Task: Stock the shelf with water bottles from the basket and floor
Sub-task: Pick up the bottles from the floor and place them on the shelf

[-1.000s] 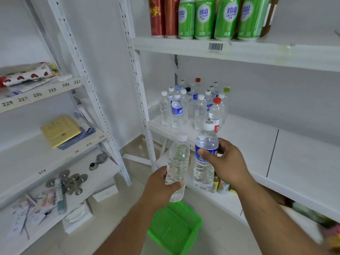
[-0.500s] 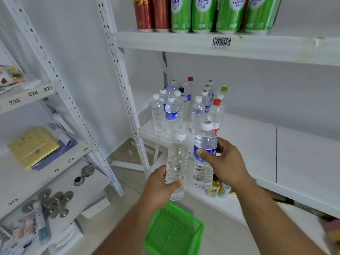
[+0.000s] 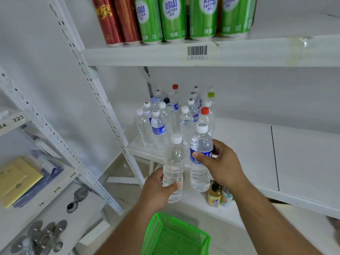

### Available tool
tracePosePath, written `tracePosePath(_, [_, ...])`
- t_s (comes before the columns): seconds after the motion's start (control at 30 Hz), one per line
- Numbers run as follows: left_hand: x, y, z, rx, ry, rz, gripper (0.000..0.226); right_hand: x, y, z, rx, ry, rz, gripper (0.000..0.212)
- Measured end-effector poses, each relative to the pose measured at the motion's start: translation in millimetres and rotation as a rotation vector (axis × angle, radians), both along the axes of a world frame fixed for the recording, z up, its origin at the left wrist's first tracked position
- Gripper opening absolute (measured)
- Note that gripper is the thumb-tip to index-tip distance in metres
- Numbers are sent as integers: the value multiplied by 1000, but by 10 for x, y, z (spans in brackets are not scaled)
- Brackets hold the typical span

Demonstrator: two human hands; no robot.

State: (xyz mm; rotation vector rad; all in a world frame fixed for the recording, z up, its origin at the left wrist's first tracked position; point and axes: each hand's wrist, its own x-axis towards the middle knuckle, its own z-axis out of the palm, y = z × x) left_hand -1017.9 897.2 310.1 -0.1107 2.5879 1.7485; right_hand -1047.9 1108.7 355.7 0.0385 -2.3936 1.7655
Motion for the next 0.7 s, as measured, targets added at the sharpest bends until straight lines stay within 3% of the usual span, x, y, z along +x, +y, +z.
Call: tracePosePath(0.7, [-873, -885, -124, 116, -14, -291, 33, -91, -992, 59, 62, -34, -364, 42])
